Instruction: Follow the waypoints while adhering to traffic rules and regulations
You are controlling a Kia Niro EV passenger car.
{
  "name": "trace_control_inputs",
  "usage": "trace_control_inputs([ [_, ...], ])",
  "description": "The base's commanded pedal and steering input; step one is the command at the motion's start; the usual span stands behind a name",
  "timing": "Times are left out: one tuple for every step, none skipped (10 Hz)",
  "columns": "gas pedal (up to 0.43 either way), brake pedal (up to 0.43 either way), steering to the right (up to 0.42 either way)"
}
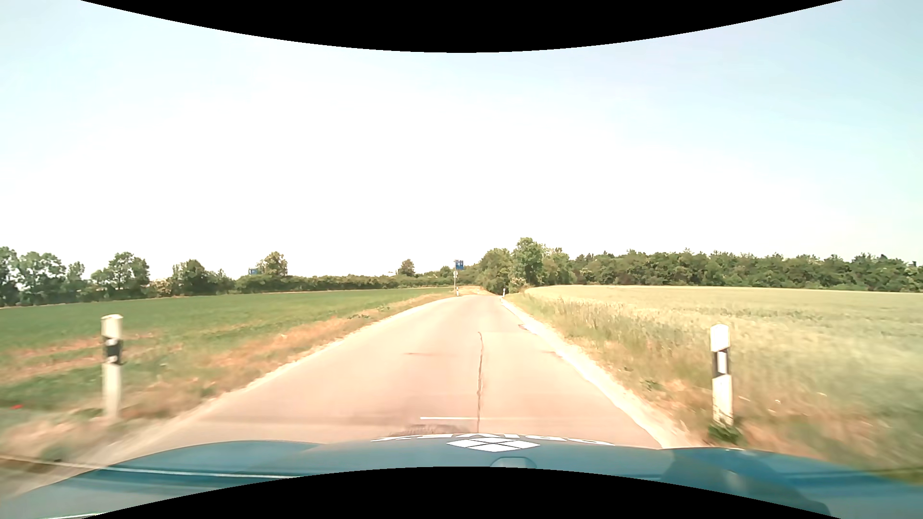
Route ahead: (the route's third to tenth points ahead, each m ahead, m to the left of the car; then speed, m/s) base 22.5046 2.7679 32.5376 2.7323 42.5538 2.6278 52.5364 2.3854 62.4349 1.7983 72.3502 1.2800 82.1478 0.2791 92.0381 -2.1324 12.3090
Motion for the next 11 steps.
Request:
trace_control_inputs([
  [0.150,0.000,0.001],
  [0.150,0.000,0.000],
  [0.150,0.000,-0.002],
  [0.150,0.000,-0.003],
  [0.150,0.000,-0.002],
  [0.150,0.000,-0.001],
  [0.150,0.000,-0.002],
  [0.150,0.000,-0.003],
  [0.150,0.000,-0.003],
  [0.150,0.000,-0.002],
  [0.157,0.000,-0.001],
])
